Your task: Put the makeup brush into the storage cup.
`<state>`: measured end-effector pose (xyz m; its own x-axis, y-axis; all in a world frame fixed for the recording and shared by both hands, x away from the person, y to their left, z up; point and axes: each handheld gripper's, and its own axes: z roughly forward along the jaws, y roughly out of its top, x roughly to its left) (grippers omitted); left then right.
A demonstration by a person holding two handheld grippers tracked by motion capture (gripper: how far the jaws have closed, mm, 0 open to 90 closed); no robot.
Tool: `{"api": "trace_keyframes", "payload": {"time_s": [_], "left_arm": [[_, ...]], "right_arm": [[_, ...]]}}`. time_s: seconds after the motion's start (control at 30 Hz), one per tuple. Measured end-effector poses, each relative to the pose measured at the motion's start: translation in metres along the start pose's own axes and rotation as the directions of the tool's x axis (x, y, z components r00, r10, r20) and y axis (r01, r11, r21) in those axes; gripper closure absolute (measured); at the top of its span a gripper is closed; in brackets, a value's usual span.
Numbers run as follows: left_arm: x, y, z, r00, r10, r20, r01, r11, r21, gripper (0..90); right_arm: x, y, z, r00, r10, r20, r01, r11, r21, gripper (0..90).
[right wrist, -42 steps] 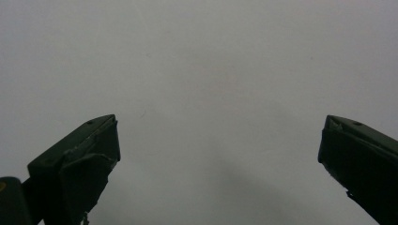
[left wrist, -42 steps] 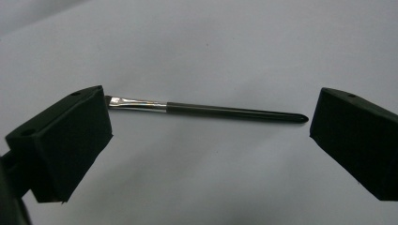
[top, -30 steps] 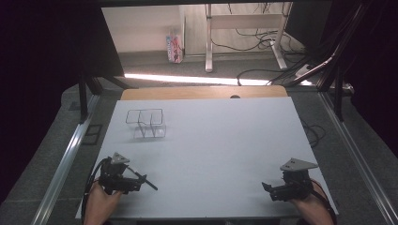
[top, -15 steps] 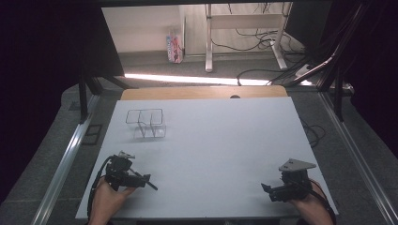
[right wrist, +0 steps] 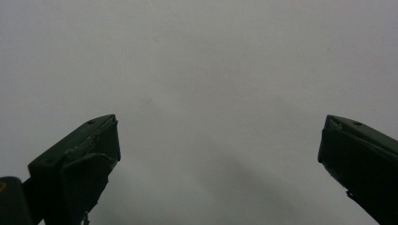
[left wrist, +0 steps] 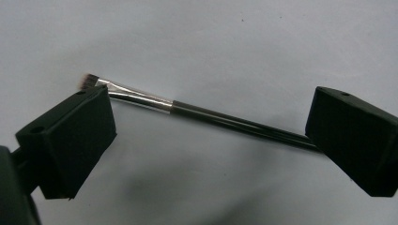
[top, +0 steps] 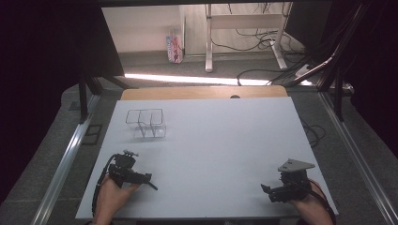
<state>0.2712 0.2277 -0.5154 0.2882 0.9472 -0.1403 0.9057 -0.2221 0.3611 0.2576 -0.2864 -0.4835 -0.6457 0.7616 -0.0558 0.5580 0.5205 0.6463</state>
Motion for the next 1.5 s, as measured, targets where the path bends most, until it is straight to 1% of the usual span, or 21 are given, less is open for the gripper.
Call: {"api": "trace_keyframes", "payload": {"time_s": [0.23,0.5,0.67,0.7,0.73,0.77,0.8,0.87,0.93,0.97,1.0,1.03,1.07,1.1,1.13,1.17,1.23,1.27,1.37,1.43,1.5], "left_arm": [[0.002,0.002,0.006,0.9999,-0.016,-0.007,0.016,0.9995,0.029,3.1],[0.002,0.002,0.010,0.9997,-0.022,-0.014,0.022,0.9981,0.057,3.7],[0.001,0.003,0.011,0.9994,-0.022,-0.025,0.024,0.9977,0.064,3.9],[0.000,0.004,0.011,0.9989,-0.013,-0.045,0.016,0.9972,0.073,5.1],[0.000,0.004,0.011,0.9989,-0.013,-0.045,0.016,0.9972,0.073,7.8],[-0.002,0.005,0.010,0.9969,0.014,-0.077,-0.007,0.9961,0.088,12.4],[-0.002,0.005,0.010,0.9969,0.014,-0.077,-0.007,0.9961,0.088,14.3],[-0.002,0.006,0.006,0.9967,0.005,-0.081,0.003,0.9945,0.105,24.0],[-0.003,0.007,0.003,0.9964,0.008,-0.085,0.001,0.9936,0.113,38.8],[-0.004,0.007,0.001,0.9959,0.018,-0.089,-0.007,0.9930,0.118,45.4],[-0.004,0.007,0.001,0.9959,0.018,-0.089,-0.007,0.9930,0.118,57.0],[-0.006,0.007,-0.001,0.9922,0.042,-0.117,-0.028,0.9921,0.123,57.0],[-0.006,0.007,-0.003,0.9894,0.059,-0.132,-0.041,0.9897,0.137,69.0],[-0.003,0.007,-0.004,0.9849,0.073,-0.157,-0.049,0.9877,0.149,79.9],[-0.003,0.007,-0.004,0.9849,0.073,-0.157,-0.049,0.9877,0.149,82.8],[0.005,0.005,-0.003,0.9899,0.054,-0.131,-0.034,0.9883,0.149,83.3],[0.010,0.004,-0.004,0.9935,0.053,-0.101,-0.039,0.9893,0.140,84.1],[0.010,0.004,-0.004,0.9935,0.053,-0.101,-0.039,0.9893,0.140,84.2],[0.009,0.004,-0.004,0.9917,0.079,-0.102,-0.064,0.9881,0.140,84.2],[0.010,0.004,-0.004,0.9916,0.082,-0.100,-0.069,0.9890,0.130,84.2],[0.010,0.004,-0.005,0.9904,0.084,-0.109,-0.071,0.9900,0.121,84.3]], "right_arm": [[0.000,0.000,0.000,1.0000,-0.002,-0.002,0.002,1.000,0.002,0.0],[0.001,0.000,0.001,1.0000,-0.004,-0.001,0.004,1.000,0.006,0.0],[0.000,0.000,0.001,1.0000,-0.002,-0.001,0.002,1.000,0.010,0.0],[0.000,0.000,0.001,1.0000,-0.002,0.000,0.002,1.000,0.009,0.0],[0.000,0.000,0.001,1.0000,-0.002,0.000,0.002,1.000,0.009,0.0],[0.001,0.000,0.001,1.0000,-0.002,0.000,0.002,1.000,0.010,0.0],[0.001,0.000,0.001,1.0000,-0.002,0.000,0.002,1.000,0.010,0.0],[0.001,0.000,0.000,1.0000,-0.003,-0.001,0.003,1.000,0.009,0.0],[0.001,0.000,0.000,1.0000,-0.003,0.000,0.003,1.000,0.009,0.0],[0.001,0.000,0.000,1.0000,-0.002,-0.001,0.002,1.000,0.008,0.0],[0.001,0.000,0.000,1.0000,-0.002,-0.001,0.002,1.000,0.008,0.0],[0.001,0.000,0.000,1.0000,-0.002,0.000,0.002,1.000,0.008,0.0],[0.001,0.000,0.000,1.0000,-0.002,-0.001,0.002,1.000,0.007,0.0],[0.001,0.000,0.000,1.0000,-0.005,-0.001,0.005,1.000,0.009,0.0],[0.001,0.000,0.000,1.0000,-0.007,0.000,0.007,1.000,0.008,0.0],[0.001,0.000,0.000,1.0000,-0.008,0.000,0.008,1.000,0.009,0.0],[0.001,0.000,0.000,1.0000,-0.009,0.000,0.009,1.000,0.008,0.0],[0.001,0.000,0.000,1.0000,-0.009,0.000,0.009,1.000,0.008,0.0],[0.001,0.000,0.000,1.0000,-0.009,-0.001,0.009,1.000,0.010,0.1],[0.001,0.000,0.000,0.9999,-0.011,-0.001,0.011,1.000,0.010,0.3],[0.001,0.000,0.000,0.9999,-0.011,-0.001,0.011,1.000,0.009,0.3]]}}
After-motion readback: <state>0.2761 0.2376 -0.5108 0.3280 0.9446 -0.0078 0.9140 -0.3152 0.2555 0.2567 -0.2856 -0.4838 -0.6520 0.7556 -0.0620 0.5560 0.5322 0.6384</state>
